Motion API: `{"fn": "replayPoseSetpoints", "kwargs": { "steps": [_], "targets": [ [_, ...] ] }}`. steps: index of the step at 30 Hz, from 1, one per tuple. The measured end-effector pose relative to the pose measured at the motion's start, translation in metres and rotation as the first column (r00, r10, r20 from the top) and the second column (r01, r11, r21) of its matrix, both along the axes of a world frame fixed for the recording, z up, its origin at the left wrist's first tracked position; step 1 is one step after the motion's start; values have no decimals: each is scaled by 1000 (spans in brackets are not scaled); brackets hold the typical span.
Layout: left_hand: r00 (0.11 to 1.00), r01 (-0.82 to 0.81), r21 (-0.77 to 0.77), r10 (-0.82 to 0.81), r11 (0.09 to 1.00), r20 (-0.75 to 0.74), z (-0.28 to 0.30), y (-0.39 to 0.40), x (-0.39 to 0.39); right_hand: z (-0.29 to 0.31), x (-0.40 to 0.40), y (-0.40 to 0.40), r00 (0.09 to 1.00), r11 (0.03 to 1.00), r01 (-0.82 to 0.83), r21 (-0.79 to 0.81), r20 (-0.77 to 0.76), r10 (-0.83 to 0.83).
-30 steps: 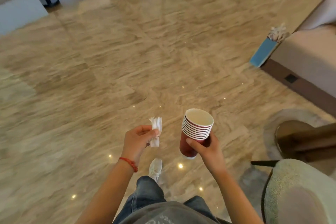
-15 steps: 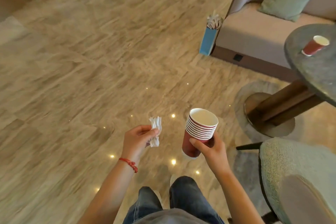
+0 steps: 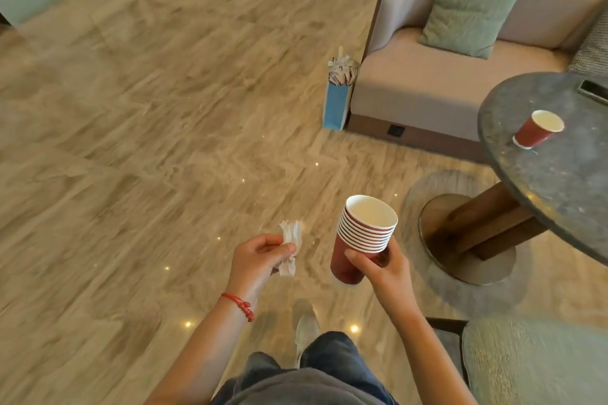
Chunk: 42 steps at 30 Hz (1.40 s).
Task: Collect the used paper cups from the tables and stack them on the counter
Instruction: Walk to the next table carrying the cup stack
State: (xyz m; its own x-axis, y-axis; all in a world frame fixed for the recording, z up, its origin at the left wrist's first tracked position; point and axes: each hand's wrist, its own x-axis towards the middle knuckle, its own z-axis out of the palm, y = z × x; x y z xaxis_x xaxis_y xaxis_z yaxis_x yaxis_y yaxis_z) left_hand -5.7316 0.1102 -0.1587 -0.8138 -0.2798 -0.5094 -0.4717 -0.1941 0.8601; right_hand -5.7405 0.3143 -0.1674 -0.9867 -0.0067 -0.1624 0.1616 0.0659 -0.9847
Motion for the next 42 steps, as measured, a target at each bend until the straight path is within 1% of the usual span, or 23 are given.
{"fn": "replayPoseSetpoints", "kwargs": {
  "steps": [6, 12, 16, 21, 26, 29, 32, 35, 42],
  "targets": [
    [998, 24, 0, -24, 1000, -51, 10, 17, -105, -1, -91, 16, 999, 999, 33, -11, -2, -33],
    [993, 116, -5, -116, 993, -23, 4, 28, -202, -10, -167, 23, 990, 990, 138, -29, 29, -137],
    [977, 213, 3, -213, 977, -15, -4, 38, -279, -18, -225, 29, 971, 971, 235, -33, 39, -234],
    [920, 391, -20, -392, 920, -29, -5, 52, -384, -14, -298, 33, 925, 925, 380, -28, 24, -379],
    [857, 509, -75, -513, 858, -52, -3, 70, -472, -11, -347, 44, 843, 843, 537, -23, 18, -537],
    [786, 610, -91, -615, 787, -60, -6, 93, -506, -11, -361, 55, 785, 784, 620, -14, 10, -620],
    [720, 685, -103, -692, 721, -55, -9, 120, -525, -10, -366, 67, 709, 709, 705, -6, 18, -705],
    [661, 745, -79, -749, 662, -44, -14, 151, -536, -9, -367, 82, 639, 639, 769, 5, 30, -769],
    [520, 853, -32, -854, 520, -24, -19, 233, -550, -7, -362, 138, 505, 505, 863, 17, 12, -863]
  ]
}}
